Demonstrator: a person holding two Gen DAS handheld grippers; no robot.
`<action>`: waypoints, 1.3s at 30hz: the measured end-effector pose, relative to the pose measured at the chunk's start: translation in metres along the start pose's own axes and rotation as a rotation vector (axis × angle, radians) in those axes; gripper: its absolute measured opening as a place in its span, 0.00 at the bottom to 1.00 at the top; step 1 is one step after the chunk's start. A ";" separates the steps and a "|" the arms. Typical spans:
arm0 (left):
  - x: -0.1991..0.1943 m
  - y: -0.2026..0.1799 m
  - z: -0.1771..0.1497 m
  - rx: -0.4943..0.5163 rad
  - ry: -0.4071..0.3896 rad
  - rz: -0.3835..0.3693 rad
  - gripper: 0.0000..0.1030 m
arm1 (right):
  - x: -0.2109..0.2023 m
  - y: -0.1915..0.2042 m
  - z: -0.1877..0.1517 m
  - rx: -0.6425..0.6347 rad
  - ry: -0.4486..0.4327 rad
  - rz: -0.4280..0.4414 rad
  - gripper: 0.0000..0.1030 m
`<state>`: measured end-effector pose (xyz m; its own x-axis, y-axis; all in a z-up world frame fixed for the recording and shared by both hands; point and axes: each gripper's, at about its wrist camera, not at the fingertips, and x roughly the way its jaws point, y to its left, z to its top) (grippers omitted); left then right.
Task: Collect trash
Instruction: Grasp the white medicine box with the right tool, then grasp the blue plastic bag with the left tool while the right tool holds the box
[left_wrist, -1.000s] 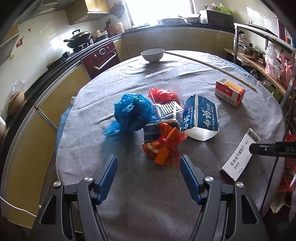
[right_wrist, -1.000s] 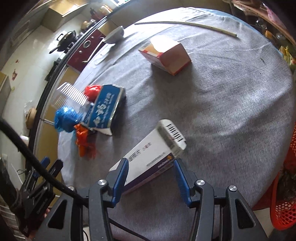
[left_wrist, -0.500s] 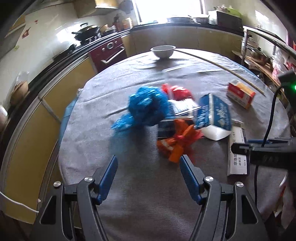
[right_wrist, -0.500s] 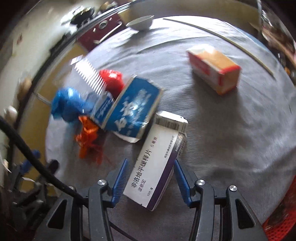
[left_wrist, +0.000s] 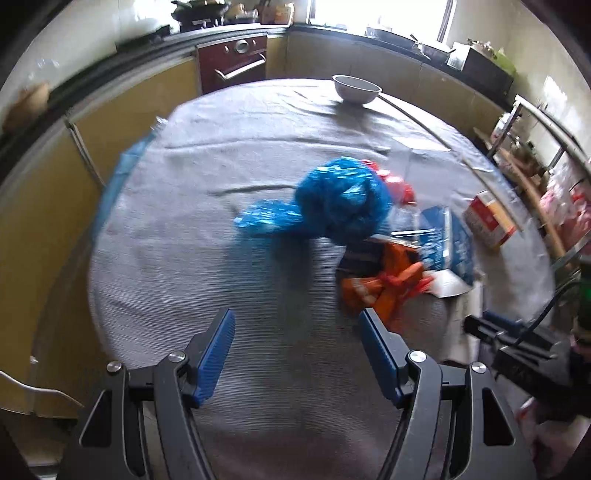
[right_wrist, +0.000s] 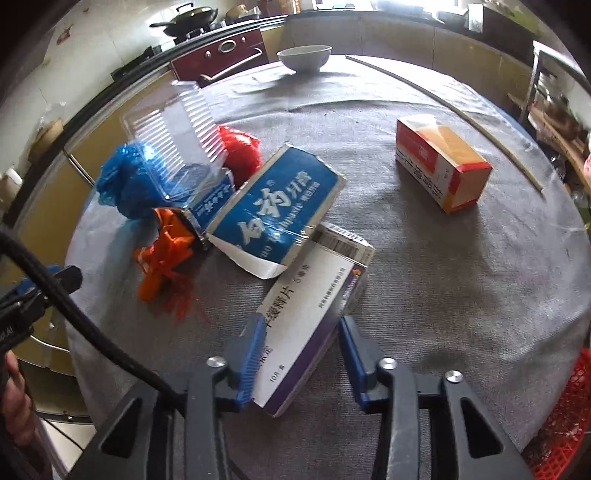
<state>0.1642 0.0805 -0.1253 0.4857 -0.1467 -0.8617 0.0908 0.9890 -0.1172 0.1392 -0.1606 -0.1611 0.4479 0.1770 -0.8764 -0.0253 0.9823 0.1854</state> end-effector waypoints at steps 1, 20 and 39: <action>0.000 -0.005 0.002 -0.004 0.007 -0.016 0.68 | -0.001 -0.005 0.000 0.009 0.000 0.011 0.38; -0.010 -0.003 0.008 0.014 -0.024 0.093 0.68 | 0.006 -0.041 0.019 0.283 0.095 0.149 0.58; 0.026 -0.016 0.090 -0.083 -0.061 -0.078 0.76 | 0.010 0.022 -0.005 -0.025 0.018 -0.123 0.54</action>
<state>0.2539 0.0590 -0.1013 0.5319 -0.2217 -0.8173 0.0592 0.9725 -0.2253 0.1382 -0.1370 -0.1681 0.4326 0.0557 -0.8999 0.0069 0.9979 0.0651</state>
